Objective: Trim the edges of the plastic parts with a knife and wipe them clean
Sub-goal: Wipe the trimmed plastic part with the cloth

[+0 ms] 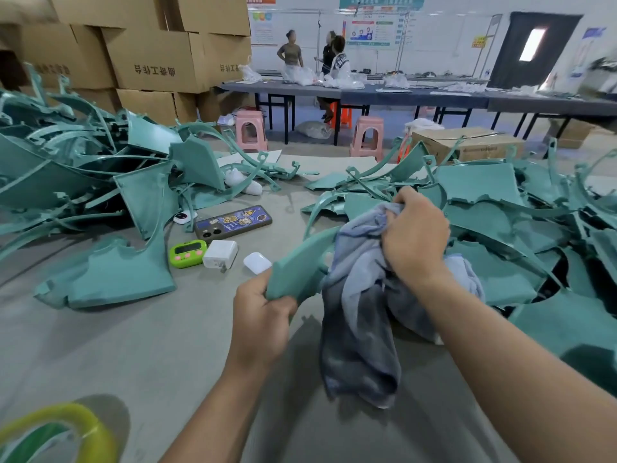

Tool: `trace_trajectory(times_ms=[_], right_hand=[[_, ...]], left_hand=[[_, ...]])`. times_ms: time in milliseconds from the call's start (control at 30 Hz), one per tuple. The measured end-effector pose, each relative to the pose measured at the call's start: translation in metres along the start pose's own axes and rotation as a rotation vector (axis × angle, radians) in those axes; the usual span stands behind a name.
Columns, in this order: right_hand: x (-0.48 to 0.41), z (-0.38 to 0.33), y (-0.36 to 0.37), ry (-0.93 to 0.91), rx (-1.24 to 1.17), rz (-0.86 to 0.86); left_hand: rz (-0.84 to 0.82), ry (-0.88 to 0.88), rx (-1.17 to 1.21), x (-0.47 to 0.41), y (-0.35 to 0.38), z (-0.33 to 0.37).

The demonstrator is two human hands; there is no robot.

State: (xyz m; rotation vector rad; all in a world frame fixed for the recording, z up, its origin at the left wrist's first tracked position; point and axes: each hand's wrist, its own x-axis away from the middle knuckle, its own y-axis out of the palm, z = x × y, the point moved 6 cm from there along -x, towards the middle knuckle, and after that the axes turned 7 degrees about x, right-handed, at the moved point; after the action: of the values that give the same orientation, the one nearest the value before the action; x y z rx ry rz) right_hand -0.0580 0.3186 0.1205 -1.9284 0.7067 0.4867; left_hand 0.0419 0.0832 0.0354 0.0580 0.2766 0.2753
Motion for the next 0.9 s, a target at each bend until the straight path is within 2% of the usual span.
trace_trajectory(times_ms=[100,267,467,533,600,633,733,767,833,900], right_hand=[[-0.014,0.037,-0.005,0.105,0.067,-0.01],[-0.022,0.085,-0.021,0.188,0.119,0.01],[-0.032,0.106,-0.079,0.224,0.092,0.174],[-0.031,0.091,-0.085,0.146,0.268,0.053],[-0.017,0.061,-0.077,-0.041,0.453,-0.122],[-0.005,0.043,-0.072,-0.148,0.443,-0.183],[0.042,-0.003,-0.047,-0.37,0.146,-0.416],[0.059,-0.011,-0.035,-0.438,0.143,-0.509],[0.08,-0.012,-0.014,-0.565,0.289,-0.594],[0.075,0.008,-0.001,-0.55,0.515,-0.629]], left_hand=[[0.088,-0.025,0.046,-0.006,-0.008,-0.001],[0.333,-0.203,0.192,-0.011,-0.029,-0.014],[0.362,-0.266,0.299,-0.012,-0.032,-0.015],[0.344,-0.259,0.278,-0.013,-0.03,-0.015],[0.328,-0.256,0.232,-0.013,-0.028,-0.015],[0.32,-0.254,0.201,-0.013,-0.026,-0.015],[0.296,-0.249,0.148,-0.012,-0.025,-0.017],[0.295,-0.25,0.144,-0.012,-0.025,-0.018],[0.304,-0.258,0.146,-0.012,-0.028,-0.019],[0.316,-0.266,0.154,-0.012,-0.029,-0.02]])
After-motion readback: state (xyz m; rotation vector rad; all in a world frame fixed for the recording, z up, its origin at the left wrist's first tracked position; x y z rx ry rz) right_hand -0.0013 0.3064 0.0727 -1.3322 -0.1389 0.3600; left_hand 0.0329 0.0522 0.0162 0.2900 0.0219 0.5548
